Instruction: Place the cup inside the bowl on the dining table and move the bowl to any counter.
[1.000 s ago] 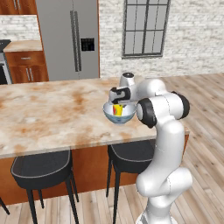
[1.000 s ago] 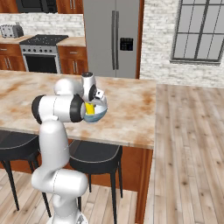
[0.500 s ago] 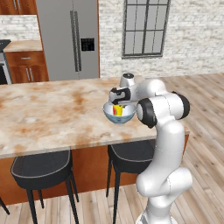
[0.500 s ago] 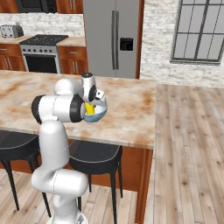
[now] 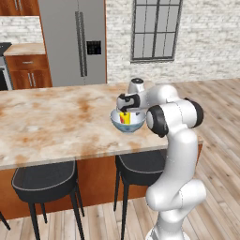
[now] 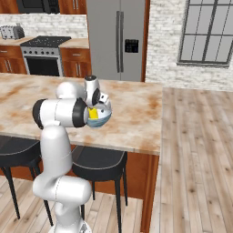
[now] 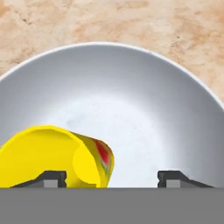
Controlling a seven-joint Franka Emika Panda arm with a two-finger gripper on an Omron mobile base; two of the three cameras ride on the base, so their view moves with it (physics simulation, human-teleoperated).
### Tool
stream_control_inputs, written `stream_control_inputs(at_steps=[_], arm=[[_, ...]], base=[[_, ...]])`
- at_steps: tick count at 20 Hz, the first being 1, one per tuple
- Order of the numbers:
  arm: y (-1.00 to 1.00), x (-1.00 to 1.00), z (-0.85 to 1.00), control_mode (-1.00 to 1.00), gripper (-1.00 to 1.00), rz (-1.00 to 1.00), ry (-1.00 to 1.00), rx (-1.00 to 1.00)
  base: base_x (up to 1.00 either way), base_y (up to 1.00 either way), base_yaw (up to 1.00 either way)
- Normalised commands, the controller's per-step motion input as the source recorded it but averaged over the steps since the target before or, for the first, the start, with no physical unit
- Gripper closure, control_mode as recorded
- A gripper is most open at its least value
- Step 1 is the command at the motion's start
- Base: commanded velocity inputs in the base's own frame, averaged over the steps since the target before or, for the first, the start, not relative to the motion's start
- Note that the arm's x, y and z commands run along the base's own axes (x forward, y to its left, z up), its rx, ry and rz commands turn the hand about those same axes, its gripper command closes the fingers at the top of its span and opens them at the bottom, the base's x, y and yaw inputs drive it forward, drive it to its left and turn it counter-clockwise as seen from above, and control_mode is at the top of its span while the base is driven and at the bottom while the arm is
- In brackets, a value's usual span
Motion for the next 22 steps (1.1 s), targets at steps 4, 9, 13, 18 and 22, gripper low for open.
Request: stream_control_inputs(at_steps=[4,9,13,18,22], arm=[[0.0,-0.02,0.47,-1.0,-1.0,0.0,-0.06,0.0],[0.0,-0.11,0.38,-1.0,-1.0,0.0,-0.03,0.0],[-0.23,-0.18,0.02,-1.0,-1.0,0.0,0.0,0.0],[-0.53,-0.07,0.0,-1.0,-1.0,0.0,0.0,0.0],[-0.46,-0.01,0.11,-1.0,-1.0,0.0,0.0,0.05]], base=[[0.0,0.0,0.0],[0.0,0.0,0.0],[0.0,0.0,0.0],[0.0,0.0,0.0],[0.0,0.0,0.0]])
